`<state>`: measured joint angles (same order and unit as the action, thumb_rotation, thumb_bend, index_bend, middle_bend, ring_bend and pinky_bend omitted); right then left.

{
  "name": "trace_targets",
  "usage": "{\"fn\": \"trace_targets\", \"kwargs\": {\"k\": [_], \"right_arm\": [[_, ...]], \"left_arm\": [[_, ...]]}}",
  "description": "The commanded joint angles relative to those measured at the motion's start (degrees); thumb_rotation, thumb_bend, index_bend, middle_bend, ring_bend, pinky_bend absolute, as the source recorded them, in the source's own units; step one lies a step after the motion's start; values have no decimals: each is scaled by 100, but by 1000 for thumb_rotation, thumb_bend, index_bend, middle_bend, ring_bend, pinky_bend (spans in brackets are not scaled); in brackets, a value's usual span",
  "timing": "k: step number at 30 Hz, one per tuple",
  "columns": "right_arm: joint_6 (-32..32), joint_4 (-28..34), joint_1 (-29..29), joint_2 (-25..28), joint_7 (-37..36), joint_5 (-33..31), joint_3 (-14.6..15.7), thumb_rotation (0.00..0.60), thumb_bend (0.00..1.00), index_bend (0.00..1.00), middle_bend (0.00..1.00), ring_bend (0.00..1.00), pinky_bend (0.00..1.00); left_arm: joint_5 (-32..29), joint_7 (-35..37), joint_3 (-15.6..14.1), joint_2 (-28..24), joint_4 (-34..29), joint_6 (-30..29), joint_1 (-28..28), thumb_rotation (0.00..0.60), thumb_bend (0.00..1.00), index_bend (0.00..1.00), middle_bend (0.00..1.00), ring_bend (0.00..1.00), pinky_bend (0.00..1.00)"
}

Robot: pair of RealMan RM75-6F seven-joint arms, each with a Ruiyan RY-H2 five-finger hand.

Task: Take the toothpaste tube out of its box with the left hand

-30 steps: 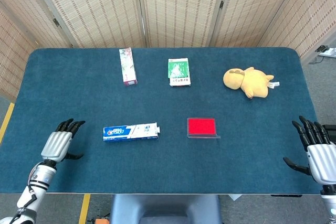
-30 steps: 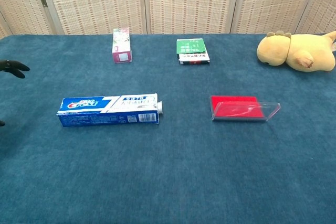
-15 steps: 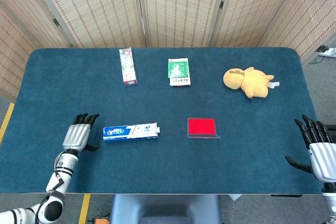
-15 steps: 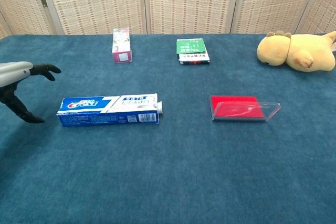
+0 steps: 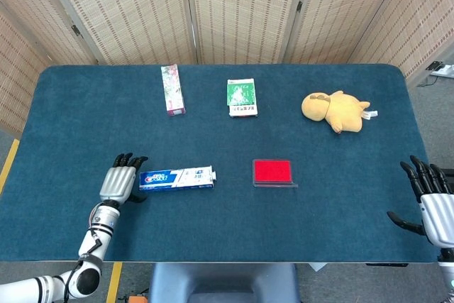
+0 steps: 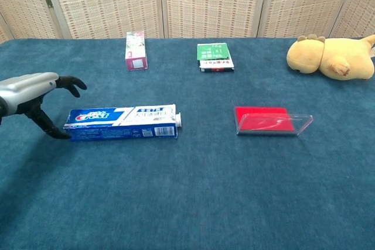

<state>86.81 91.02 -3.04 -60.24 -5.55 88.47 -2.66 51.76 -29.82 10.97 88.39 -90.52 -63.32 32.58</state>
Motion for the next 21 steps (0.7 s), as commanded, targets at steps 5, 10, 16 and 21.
{"fn": "trace_targets", "kwargs": {"k": [5, 10, 16, 21], "right_arm": [[-19, 0, -6, 8, -12, -26, -15, 600, 207, 0, 0, 0, 0], [14, -11, 12, 23, -59, -20, -18, 600, 208, 0, 0, 0, 0], [18, -25, 15, 20, -68, -59, -44, 600, 208, 0, 0, 0, 0], [15, -28, 13, 21, -60, -69, -55, 600, 208, 0, 0, 0, 0]], "left_arm": [[-95, -117, -9, 216, 49, -81, 101, 600, 88, 200, 262, 102, 89], [-174, -106, 4, 277, 153, -26, 163, 600, 88, 200, 262, 102, 90], [-200, 81, 74, 456, 412, -31, 202, 600, 92, 210, 271, 119, 108], [-178, 149, 76, 542, 547, -40, 221, 600, 92, 237, 298, 141, 117]]}}
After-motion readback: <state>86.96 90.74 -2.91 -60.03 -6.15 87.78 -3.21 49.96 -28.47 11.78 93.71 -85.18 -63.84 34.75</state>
